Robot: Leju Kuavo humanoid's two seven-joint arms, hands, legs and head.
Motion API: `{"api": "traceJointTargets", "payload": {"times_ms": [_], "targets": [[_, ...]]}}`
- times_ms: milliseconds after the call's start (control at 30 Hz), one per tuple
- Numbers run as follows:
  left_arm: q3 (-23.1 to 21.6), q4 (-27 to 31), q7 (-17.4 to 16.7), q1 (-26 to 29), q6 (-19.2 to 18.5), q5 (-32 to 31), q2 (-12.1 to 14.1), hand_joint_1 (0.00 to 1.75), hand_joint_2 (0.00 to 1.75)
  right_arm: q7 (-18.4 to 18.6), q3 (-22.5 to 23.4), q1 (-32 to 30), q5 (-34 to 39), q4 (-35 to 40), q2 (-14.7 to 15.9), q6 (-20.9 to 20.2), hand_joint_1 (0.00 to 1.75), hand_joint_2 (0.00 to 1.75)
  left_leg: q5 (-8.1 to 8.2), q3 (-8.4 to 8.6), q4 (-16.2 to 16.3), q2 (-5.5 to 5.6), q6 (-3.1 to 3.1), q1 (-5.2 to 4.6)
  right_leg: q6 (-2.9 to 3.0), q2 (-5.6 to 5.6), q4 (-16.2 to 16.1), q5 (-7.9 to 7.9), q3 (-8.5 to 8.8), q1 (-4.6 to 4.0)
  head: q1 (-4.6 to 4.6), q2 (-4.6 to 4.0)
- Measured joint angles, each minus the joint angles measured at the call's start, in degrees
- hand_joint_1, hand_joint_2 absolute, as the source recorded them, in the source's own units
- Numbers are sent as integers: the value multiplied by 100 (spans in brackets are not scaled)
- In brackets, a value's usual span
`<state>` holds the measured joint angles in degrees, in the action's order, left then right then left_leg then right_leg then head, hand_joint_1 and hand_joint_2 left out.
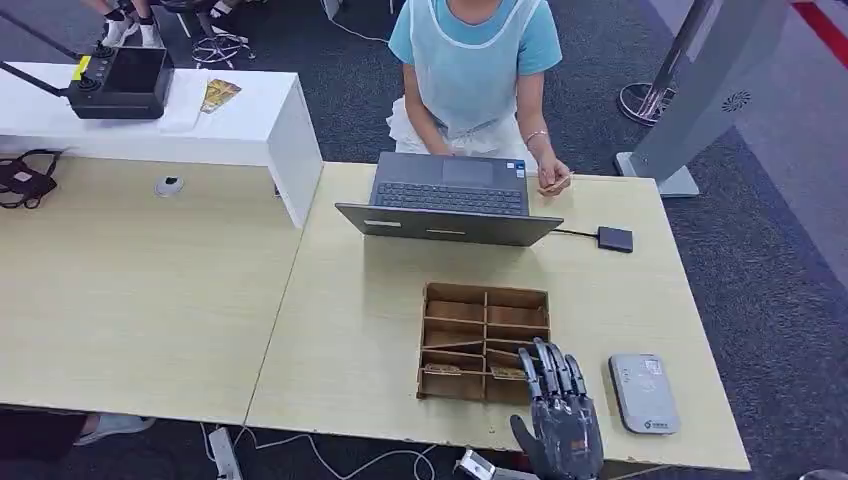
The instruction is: Pass the card to the sensor for recognition and then transmit it.
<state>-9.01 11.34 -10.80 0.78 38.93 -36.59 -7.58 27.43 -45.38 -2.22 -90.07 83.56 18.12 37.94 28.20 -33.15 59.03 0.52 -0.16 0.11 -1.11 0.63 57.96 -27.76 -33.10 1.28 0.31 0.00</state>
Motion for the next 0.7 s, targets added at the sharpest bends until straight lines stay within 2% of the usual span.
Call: {"api": "traceJointTargets", "payload": {"times_ms": [367, 433, 700], "targets": [[-11, 0, 9, 0, -17, 0, 0, 0, 0, -306, 112, 3, 0, 15, -188, -103, 24, 175, 0, 0, 0, 0, 0, 0, 0, 0, 0, 0, 0, 0, 0, 0], [-11, 0, 9, 0, -28, 0, 0, 0, 0, -363, 146, 2, 0, 15, -214, -116, 31, 175, 0, 0, 0, 0, 0, 0, 0, 0, 0, 0, 0, 0, 0, 0], [-13, 0, 9, 1, -76, 0, 0, 0, 0, -501, 302, -19, 0, 15, -308, -258, 30, 175, 0, 0, 0, 0, 0, 0, 0, 0, 0, 0, 0, 0, 0, 0]]}}
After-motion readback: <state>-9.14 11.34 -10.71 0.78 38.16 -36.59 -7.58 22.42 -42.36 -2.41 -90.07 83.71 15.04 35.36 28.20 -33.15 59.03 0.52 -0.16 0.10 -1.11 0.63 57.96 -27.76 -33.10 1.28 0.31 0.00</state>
